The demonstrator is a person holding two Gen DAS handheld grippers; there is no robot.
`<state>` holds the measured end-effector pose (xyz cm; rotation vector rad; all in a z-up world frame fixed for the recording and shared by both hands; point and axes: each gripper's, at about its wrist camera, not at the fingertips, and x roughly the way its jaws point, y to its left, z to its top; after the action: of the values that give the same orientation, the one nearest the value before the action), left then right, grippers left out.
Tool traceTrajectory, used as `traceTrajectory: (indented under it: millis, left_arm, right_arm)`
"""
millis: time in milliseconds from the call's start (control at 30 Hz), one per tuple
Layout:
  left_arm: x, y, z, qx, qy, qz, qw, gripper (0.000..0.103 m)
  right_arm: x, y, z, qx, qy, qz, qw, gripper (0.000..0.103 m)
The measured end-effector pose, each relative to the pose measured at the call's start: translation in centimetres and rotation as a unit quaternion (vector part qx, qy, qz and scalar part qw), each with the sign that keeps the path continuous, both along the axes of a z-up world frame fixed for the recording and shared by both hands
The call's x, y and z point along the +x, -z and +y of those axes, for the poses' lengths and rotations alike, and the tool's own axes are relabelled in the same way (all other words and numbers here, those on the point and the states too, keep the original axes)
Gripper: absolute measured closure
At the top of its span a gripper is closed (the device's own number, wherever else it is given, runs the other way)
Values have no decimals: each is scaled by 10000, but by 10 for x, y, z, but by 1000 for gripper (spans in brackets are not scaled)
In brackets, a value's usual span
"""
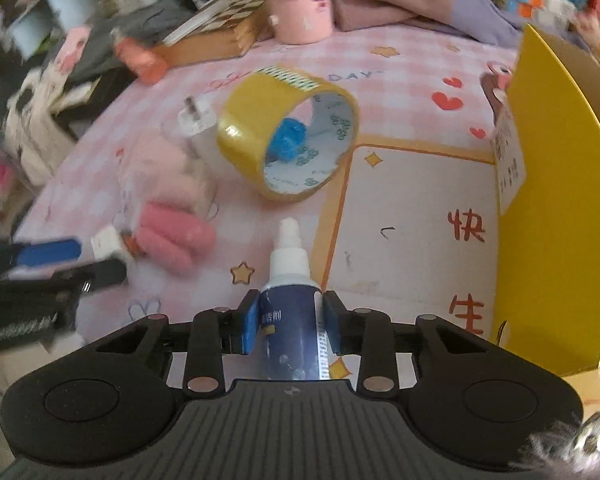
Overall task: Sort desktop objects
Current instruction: 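Close the right gripper on the spray bottle while the left grasps the white charger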
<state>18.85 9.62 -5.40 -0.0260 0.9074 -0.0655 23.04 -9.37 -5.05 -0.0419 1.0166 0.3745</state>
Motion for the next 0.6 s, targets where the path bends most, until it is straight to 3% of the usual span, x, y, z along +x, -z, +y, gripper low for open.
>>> traceTrajectory:
  millis: [200,367,467,600]
  left_arm:
    - [5,7,-4,126,20,44,9999,56]
    - [8,10,-7,213,7,5,9998,57]
    - [8,10,-9,307,26,-57,9995,67]
    - [7,9,-5,177,-40,-84,9998,68]
  right_arm:
    - [-17,3,7,-566,-600,-302,9961,70]
    - [-13,6,7,-551,-578,-335,9962,70]
    - [-14,5,8,-540,-544,-345,9965,69]
    - [-14,4,8,-506,-504,-321,9969,72]
